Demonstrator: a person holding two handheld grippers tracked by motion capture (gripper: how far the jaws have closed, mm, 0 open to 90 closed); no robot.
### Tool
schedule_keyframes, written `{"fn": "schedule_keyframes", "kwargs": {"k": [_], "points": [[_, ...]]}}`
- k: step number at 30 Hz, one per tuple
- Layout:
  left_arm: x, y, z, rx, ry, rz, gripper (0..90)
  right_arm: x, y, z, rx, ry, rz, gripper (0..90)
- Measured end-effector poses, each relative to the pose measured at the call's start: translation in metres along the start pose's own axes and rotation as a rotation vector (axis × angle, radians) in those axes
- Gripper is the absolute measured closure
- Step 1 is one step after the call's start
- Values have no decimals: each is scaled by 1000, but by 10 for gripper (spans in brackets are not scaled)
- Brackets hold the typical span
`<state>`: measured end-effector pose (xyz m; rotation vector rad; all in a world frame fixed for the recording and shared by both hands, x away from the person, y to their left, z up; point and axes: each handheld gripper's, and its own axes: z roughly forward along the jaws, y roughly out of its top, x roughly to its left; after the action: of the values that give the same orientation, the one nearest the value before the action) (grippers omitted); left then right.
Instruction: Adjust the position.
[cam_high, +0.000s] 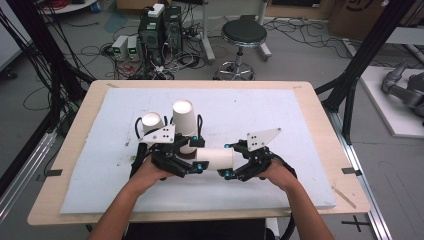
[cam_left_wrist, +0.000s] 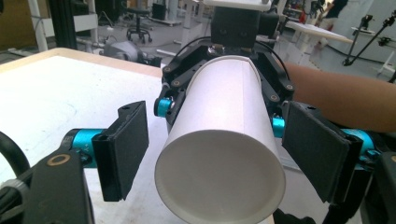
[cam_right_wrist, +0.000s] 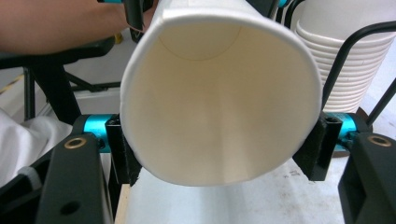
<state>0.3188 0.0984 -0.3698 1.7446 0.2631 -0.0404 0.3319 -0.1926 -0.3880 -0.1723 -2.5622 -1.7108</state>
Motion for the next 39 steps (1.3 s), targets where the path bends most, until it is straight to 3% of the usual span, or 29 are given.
{"fn": "schedule_keyframes", "kwargs": {"k": [2,4,6,10,13,17,20,25,29,31,33,39], "points": [[0,-1,2,21,-9,1,252,0,0,1,9,4,0,308],[0,-2,3,40,-17,22,323,0,0,2,14,4,-4,308],[0,-3,3,38,-31,14,346,0,0,2,14,9,-7,308],[1,-1,0,6,-43,20,359,0,0,1,-12,17,8,275],[0,-1,-2,-26,-32,15,358,1,1,1,-50,1,59,178],[0,0,-3,-54,-30,23,359,0,1,0,-88,-7,101,178],[0,-1,-2,-41,-34,24,358,0,2,-1,-115,5,110,184],[0,-3,1,-41,-41,18,361,0,3,-2,-108,24,64,279],[-2,-2,4,16,-12,22,333,0,5,-5,-96,30,42,307],[-3,-1,5,47,17,24,243,1,5,-5,-78,22,34,307],[-3,0,4,53,37,29,215,1,5,-5,-61,22,30,307],[-3,-2,5,102,18,28,228,1,5,-1,-18,26,27,307]]}}
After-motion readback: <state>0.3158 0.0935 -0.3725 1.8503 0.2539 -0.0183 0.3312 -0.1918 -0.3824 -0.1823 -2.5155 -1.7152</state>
